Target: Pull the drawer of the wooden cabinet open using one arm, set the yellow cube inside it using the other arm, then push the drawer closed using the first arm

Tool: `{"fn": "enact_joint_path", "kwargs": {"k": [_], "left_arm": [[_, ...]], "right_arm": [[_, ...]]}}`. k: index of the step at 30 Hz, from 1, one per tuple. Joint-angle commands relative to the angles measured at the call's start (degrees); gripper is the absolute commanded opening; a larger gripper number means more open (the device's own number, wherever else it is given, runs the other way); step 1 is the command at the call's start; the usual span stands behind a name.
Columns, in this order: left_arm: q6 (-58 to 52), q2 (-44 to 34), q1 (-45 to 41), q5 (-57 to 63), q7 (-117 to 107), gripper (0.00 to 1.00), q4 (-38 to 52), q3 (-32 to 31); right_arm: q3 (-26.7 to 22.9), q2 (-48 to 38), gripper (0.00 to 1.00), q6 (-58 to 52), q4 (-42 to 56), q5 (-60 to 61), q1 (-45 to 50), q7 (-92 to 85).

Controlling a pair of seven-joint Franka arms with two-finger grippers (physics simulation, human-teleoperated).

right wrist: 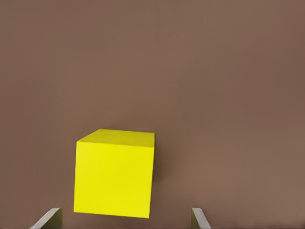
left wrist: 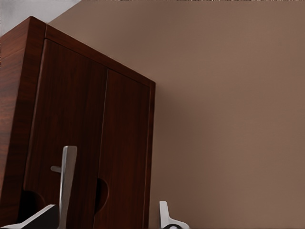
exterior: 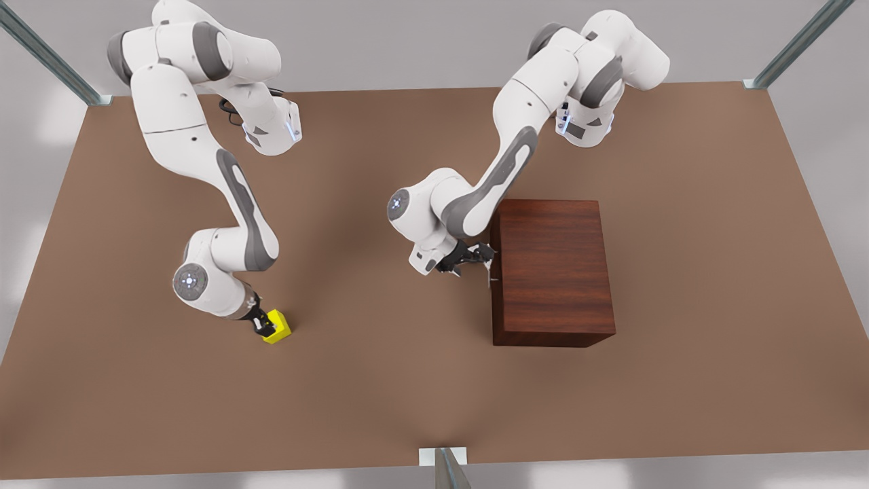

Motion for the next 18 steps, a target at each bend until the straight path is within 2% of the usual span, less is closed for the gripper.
{"fn": "enact_joint_path", "kwargs": {"k": [1, 18], "left_arm": [[0.04, 0.13, -0.03, 1.51, -7.82, 1.0, 0.02, 0.0], [-1.02, 2.06, -1.17, 8.72, -7.82, 1.0, -1.21, 0.09]], "right_arm": [[-0.03, 0.29, 1.0, 0.49, 0.1, 0.1, 0.3, 11.89], [-0.3, 6.53, 1.0, 0.58, 5.73, -4.38, 0.48, 12.15]]}}
